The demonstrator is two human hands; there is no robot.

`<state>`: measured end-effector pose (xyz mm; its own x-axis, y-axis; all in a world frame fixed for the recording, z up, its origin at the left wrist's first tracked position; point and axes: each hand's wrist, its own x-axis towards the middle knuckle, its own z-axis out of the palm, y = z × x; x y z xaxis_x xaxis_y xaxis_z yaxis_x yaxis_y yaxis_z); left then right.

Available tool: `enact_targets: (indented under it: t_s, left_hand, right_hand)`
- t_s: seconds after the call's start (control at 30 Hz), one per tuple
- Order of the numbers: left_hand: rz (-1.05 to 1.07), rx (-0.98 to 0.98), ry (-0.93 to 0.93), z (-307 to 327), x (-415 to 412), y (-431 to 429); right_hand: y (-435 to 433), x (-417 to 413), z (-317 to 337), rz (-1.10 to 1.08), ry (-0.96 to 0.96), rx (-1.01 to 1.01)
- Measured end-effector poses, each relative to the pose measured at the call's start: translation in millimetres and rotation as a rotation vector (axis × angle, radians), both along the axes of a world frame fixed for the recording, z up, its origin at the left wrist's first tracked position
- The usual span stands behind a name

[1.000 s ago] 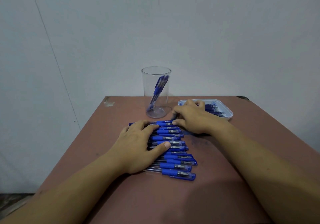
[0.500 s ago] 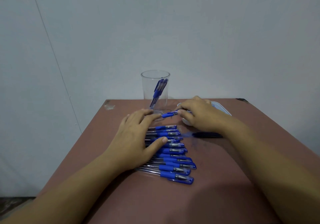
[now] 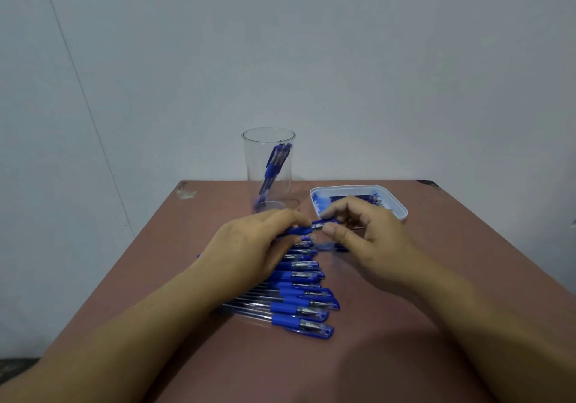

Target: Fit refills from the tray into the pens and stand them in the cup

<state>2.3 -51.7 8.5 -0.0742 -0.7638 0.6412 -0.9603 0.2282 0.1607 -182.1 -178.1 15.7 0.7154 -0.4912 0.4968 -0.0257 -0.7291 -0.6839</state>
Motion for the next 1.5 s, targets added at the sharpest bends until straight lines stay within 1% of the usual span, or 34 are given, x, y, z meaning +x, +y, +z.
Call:
enact_targets:
  t_s: [0.07, 0.13, 0.27, 0.37, 0.9, 1.13, 1.27, 1.4, 1.5]
  left_hand:
    - [0.001, 0.034, 0.072, -1.8, 2.2, 1.0]
    - [-0.022, 0.069, 0.159, -2.7, 2.9, 2.3]
    - [-0.062, 0.114, 0.337, -3.2, 4.0, 0.9]
    - [-0.082, 0.154, 0.381, -3.8, 6.8, -0.5]
    - [-0.113, 0.286, 0.453, 2.8, 6.5, 0.9]
    - [-0.142, 0.296, 0.466, 5.2, 3.3, 0.3]
    - [-0.143, 0.328, 0.453, 2.6, 7.0, 3.7]
    - [-0.122, 0.236, 0.420, 4.9, 8.0, 5.7]
    - [-0.066, 0.141, 0.387, 6.5, 13.0, 5.6]
  right_hand:
    - [1.2, 1.7, -2.6, -0.033, -0.008, -0.083]
    - [2.3, 3.2, -2.4, -0.057, -0.029, -0.110]
    - [6.5, 6.4, -2.4, -0.027, -0.048, -0.047]
    - [6.8, 9.8, -1.4, 0.007, -0.044, 0.013]
    - [5.8, 8.9, -3.4, -0.047, 0.035, -0.063]
    - [1.7, 6.6, 1.2, -0.019, 0.024, -0.083]
    - [-10.0, -1.1, 3.6, -0.055, -0.001, -0.096]
    - [-15.3, -4.8, 3.4, -0.064, 0.075, -0.047]
    - [-15.9, -6.4, 4.1, -0.101, 0.154, -0.105]
